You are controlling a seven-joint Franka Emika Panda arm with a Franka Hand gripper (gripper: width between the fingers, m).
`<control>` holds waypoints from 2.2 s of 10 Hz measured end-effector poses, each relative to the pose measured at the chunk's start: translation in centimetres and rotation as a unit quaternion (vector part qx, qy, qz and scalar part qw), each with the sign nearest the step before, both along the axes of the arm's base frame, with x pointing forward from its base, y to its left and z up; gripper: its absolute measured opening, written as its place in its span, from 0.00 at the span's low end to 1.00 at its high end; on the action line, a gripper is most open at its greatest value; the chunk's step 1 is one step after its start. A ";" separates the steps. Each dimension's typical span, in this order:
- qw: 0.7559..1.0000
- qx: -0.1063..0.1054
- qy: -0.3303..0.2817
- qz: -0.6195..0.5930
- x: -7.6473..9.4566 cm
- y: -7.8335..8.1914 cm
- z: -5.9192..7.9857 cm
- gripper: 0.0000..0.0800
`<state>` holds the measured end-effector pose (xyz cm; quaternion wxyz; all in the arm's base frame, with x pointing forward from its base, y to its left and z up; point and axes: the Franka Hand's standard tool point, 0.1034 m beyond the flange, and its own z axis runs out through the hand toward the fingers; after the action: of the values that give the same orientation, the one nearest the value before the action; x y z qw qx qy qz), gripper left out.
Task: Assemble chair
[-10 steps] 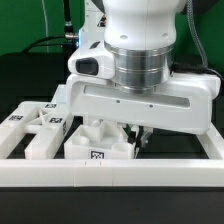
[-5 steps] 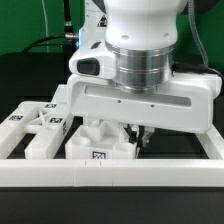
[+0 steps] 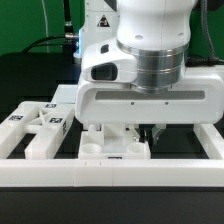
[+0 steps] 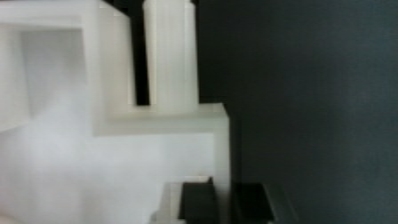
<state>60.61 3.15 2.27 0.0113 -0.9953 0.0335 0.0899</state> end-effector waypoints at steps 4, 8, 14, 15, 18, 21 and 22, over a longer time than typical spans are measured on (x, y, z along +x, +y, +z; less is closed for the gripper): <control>1.000 0.000 -0.005 0.011 0.9 2.1 -0.3 0.04; 1.000 -0.003 -0.004 0.008 1.5 5.2 -0.3 0.04; 1.000 -0.004 -0.002 0.004 1.5 7.8 -0.2 0.04; 1.000 -0.005 -0.002 0.005 1.5 8.0 -0.2 0.04; 1.000 -0.006 0.000 0.001 1.5 8.0 -0.1 0.04; 1.000 -0.002 -0.007 0.003 1.6 7.0 1.0 0.32; 1.000 -0.002 -0.008 0.000 1.4 6.8 1.8 0.32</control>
Offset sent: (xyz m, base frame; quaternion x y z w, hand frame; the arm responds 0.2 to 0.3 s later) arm 0.0207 0.0244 -0.0028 -0.0043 -0.0034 0.0093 0.9999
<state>62.03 9.93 4.06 0.0093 -0.9961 0.0334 0.0814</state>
